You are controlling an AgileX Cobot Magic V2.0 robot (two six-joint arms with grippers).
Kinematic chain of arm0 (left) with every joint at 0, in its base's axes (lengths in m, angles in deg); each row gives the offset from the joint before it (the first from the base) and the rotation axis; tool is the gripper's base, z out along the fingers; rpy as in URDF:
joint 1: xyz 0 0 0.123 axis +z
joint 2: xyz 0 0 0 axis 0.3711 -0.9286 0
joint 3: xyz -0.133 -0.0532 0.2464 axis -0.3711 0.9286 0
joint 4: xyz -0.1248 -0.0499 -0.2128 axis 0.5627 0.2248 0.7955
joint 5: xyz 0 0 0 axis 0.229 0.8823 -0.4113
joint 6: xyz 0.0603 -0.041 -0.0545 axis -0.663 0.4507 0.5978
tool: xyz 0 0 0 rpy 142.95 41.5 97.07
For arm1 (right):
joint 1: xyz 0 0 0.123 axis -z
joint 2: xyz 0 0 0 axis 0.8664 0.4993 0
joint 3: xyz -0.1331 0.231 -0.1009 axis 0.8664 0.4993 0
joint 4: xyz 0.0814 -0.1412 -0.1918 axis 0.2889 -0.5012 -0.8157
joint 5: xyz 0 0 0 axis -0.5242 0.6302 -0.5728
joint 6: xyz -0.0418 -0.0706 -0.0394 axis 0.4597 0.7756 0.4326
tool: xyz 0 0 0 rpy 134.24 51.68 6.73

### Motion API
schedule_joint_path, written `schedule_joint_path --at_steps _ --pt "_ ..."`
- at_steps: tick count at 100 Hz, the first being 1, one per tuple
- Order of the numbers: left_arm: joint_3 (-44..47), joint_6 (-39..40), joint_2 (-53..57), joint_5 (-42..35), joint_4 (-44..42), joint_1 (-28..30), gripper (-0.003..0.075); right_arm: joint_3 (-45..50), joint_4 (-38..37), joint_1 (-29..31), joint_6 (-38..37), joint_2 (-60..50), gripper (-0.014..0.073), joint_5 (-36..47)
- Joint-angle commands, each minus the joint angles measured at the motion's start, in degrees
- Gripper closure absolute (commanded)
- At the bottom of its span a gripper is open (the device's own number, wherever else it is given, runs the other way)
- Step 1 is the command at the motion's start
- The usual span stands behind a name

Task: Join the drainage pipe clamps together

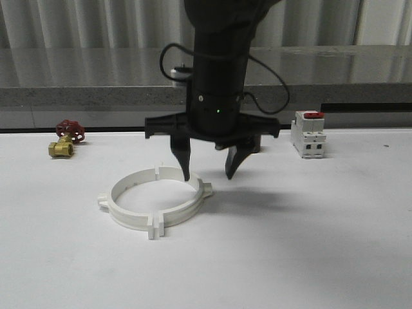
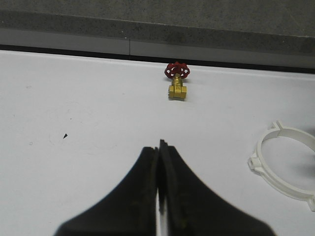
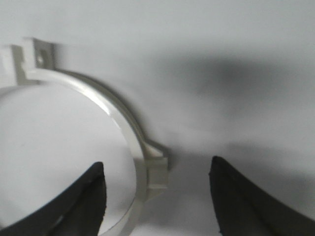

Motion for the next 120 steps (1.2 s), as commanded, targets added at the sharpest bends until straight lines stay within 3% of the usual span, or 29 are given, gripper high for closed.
schedule_joint_path --at_steps 1,29,70,97,106,120 --pt "-1.7 0.1 -0.2 -4.4 0.2 0.2 0.0741 -1.9 -2.2 1.2 3.8 -7.3 0.0124 0.8" --pt "-1.7 0.1 -0.2 -4.4 0.2 0.2 0.0741 2.3 -2.2 9.6 11.1 -19.5 0.0125 0.9" --pt "-1.7 0.1 -0.2 -4.4 0.2 0.2 0.0741 34.7 -1.3 29.9 13.4 -48.6 0.0125 9.9" --pt "-1.7 0.1 -0.2 -4.4 0.2 0.2 0.0741 50.9 -0.3 32.1 14.9 -67.1 0.0132 9.6" --pt "-1.7 0.1 -0.2 -4.4 0.2 0.2 0.0741 55.2 0.5 32.1 14.9 -72.9 0.0210 9.2" --pt "-1.7 0.1 -0.2 -4.4 0.2 0.2 0.0741 59.8 0.7 32.1 14.8 -80.8 0.0466 8.0"
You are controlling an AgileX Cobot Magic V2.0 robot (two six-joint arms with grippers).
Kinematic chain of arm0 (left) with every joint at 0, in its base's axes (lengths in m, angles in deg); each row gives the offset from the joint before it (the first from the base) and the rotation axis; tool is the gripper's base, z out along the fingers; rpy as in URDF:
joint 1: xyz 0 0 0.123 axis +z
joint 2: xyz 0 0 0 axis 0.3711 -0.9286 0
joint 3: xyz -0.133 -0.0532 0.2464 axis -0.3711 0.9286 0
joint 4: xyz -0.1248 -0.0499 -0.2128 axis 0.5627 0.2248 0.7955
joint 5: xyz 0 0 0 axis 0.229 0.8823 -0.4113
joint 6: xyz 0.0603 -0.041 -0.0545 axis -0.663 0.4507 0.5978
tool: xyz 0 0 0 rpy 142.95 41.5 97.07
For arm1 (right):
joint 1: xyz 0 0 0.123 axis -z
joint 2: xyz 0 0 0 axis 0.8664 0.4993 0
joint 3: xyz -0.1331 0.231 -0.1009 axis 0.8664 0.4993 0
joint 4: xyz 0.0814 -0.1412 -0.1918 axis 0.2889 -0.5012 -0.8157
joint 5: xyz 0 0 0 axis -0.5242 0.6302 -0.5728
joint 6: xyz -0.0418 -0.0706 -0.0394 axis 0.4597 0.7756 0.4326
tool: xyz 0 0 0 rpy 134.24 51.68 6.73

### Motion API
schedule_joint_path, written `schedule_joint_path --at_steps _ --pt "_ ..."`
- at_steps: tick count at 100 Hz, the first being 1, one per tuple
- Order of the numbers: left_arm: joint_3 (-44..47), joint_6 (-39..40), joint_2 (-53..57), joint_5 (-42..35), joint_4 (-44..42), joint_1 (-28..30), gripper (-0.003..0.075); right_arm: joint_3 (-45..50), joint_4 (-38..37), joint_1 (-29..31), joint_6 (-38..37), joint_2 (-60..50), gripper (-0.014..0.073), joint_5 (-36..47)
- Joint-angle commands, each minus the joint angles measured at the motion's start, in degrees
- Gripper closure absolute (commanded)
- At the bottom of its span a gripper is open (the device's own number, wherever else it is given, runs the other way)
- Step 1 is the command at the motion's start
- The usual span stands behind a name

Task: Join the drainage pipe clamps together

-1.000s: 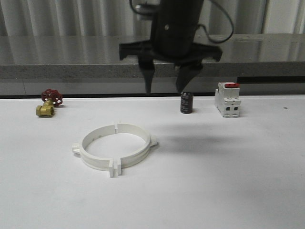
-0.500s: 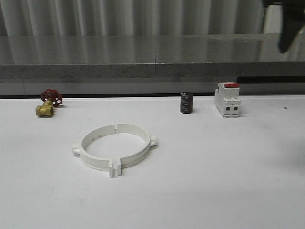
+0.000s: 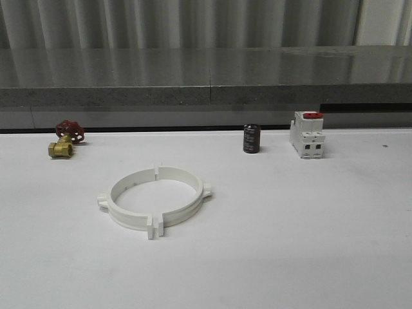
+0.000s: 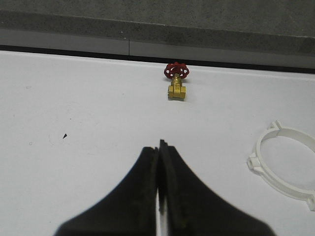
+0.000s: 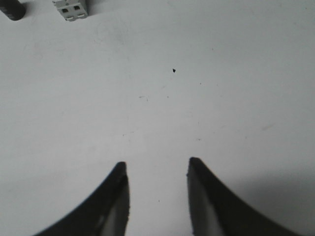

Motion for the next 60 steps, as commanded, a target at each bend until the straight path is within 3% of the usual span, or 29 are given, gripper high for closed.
schedule_joint_path --at_steps 1,10,60 --pt "-1.7 0.1 -0.2 -4.4 0.2 0.2 0.0741 1.0 -0.1 0.4 0.7 -4.7 0.0494 2.2" --pt "-1.7 0.1 -0.2 -4.4 0.2 0.2 0.0741 2.5 -0.6 0.4 0.8 -8.3 0.0668 2.6" --pt "-1.7 0.1 -0.2 -4.4 0.2 0.2 0.0741 2.8 -1.7 0.4 0.8 -10.7 0.0661 2.4"
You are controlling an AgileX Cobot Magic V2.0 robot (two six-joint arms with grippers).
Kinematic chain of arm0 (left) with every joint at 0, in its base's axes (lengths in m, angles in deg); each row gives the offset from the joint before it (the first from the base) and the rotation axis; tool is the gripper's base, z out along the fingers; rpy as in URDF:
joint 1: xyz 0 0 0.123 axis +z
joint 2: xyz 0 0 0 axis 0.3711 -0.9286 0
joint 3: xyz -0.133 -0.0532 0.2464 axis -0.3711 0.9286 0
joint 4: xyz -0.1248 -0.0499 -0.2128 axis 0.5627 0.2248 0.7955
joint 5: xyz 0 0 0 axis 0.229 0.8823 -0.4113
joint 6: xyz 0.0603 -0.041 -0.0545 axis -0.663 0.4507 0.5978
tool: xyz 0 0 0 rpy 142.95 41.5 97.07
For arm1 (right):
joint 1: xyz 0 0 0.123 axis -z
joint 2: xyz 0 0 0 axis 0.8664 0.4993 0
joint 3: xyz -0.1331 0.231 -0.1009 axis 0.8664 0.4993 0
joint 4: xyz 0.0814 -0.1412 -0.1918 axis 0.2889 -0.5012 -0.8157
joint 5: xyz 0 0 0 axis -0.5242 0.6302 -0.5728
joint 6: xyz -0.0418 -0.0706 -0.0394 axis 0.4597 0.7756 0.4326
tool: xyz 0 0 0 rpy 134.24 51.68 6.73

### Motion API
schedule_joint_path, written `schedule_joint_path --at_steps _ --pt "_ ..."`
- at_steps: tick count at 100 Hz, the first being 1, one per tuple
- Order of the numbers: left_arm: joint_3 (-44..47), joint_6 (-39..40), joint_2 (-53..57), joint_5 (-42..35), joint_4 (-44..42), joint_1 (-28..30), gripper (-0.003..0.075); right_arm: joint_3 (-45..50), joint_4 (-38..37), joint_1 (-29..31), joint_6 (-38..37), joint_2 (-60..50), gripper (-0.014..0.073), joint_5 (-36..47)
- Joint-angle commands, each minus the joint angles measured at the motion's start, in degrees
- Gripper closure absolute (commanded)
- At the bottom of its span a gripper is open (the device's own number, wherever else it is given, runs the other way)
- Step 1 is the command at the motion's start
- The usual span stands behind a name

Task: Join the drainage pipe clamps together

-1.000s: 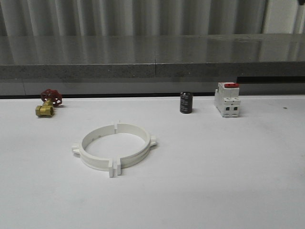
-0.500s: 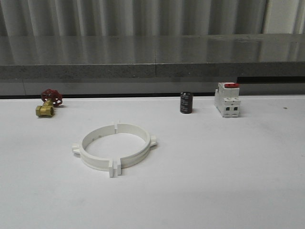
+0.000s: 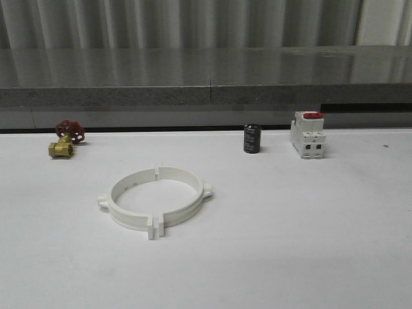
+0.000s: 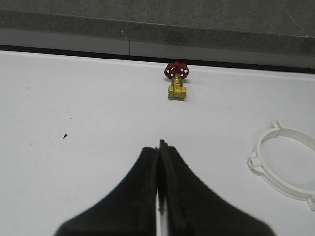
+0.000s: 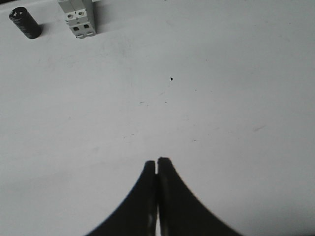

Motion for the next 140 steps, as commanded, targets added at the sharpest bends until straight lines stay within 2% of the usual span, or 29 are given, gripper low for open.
schedule_joint_path --at_steps 1,47,62,86,97,109,121,140 --pt "-1.7 0.1 -0.2 -4.4 0.2 0.2 0.0741 -1.4 -1.3 0.4 0.7 0.0 0.0661 2.8" --pt "-1.7 0.1 -0.2 -4.4 0.2 0.2 0.0741 -1.1 -2.3 0.4 1.1 -0.8 0.0661 3.7" --pt "-1.7 0.1 -0.2 -4.4 0.2 0.2 0.0741 4.2 -1.6 0.4 6.5 -6.6 0.0661 11.7" --pt "-1.7 0.1 -0.2 -4.4 0.2 0.2 0.0741 19.6 8.6 0.4 20.5 -21.5 0.0661 28.8" --pt "-1.7 0.1 -0.2 -4.4 0.2 0.2 0.0741 25.0 10.0 0.9 21.0 -28.6 0.0661 31.2" --pt "-1.7 0.1 -0.2 -4.4 0.2 0.2 0.0741 29.7 12.6 3.9 21.0 -35.2 0.0661 31.2" --pt "-1.7 0.1 -0.3 -4.4 0.2 0.2 0.0741 32.3 12.9 6.4 21.0 -35.0 0.0661 33.7" --pt "-1.7 0.1 -0.3 -4.4 0.2 0.2 0.0741 32.2 12.4 6.5 21.0 -35.0 0.0661 36.1"
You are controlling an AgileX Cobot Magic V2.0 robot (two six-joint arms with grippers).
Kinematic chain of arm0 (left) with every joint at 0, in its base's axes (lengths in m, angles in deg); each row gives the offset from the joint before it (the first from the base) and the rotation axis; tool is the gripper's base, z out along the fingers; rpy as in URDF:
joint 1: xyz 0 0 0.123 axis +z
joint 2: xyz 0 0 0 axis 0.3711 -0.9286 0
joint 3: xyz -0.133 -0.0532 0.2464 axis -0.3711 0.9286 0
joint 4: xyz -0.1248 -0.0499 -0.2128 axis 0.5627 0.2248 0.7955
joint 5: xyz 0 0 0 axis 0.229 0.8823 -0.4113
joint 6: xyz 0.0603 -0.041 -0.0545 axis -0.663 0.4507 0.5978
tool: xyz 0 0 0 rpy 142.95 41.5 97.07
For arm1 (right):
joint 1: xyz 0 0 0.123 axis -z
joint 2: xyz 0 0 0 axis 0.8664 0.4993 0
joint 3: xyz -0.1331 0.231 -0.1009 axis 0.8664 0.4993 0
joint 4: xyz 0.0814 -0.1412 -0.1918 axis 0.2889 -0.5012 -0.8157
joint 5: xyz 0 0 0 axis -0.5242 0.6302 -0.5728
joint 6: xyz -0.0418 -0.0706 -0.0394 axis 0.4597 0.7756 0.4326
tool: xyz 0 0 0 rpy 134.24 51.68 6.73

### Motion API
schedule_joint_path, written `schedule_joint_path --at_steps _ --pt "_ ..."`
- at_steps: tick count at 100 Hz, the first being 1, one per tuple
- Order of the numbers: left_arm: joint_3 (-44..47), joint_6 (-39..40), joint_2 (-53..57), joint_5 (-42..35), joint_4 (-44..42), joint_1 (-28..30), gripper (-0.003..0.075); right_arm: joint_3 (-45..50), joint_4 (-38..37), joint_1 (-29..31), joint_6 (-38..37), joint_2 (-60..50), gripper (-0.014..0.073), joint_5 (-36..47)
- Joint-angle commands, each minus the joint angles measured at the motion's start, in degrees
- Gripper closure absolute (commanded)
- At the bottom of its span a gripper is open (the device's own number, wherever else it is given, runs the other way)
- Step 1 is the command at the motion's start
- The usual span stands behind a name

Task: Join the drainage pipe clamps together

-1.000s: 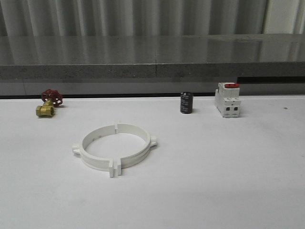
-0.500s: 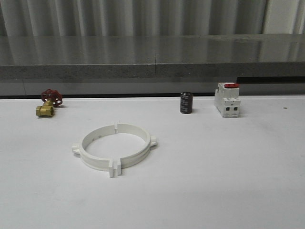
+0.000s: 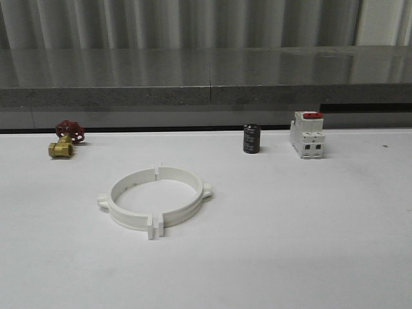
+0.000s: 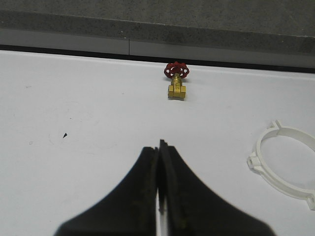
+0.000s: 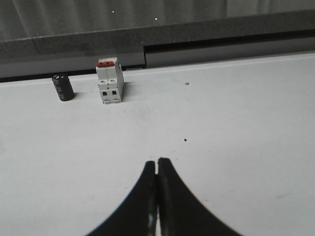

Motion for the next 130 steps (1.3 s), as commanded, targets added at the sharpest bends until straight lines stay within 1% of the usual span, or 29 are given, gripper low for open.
schedule_joint_path --at_steps 1,21,40,123,130 --pt "-1.7 0.1 -0.3 -4.4 0.2 0.2 0.0741 -0.9 -0.1 0.3 0.8 -1.1 0.0661 6.5" --pt "-1.7 0.1 -0.3 -4.4 0.2 0.2 0.0741 -0.9 -0.1 0.3 0.8 -1.1 0.0661 9.0" --pt "-1.7 0.1 -0.3 -4.4 0.2 0.2 0.0741 -0.9 -2.4 0.3 0.8 -1.1 0.0661 9.2" --pt "-1.7 0.1 -0.3 -4.4 0.2 0.2 0.0741 -0.9 -2.4 0.3 0.8 -1.1 0.0661 9.1" --pt "-1.7 -0.6 -0.3 -4.4 -2.6 0.2 0.0741 -0.9 -2.4 0.3 0.8 -1.1 0.0661 9.1"
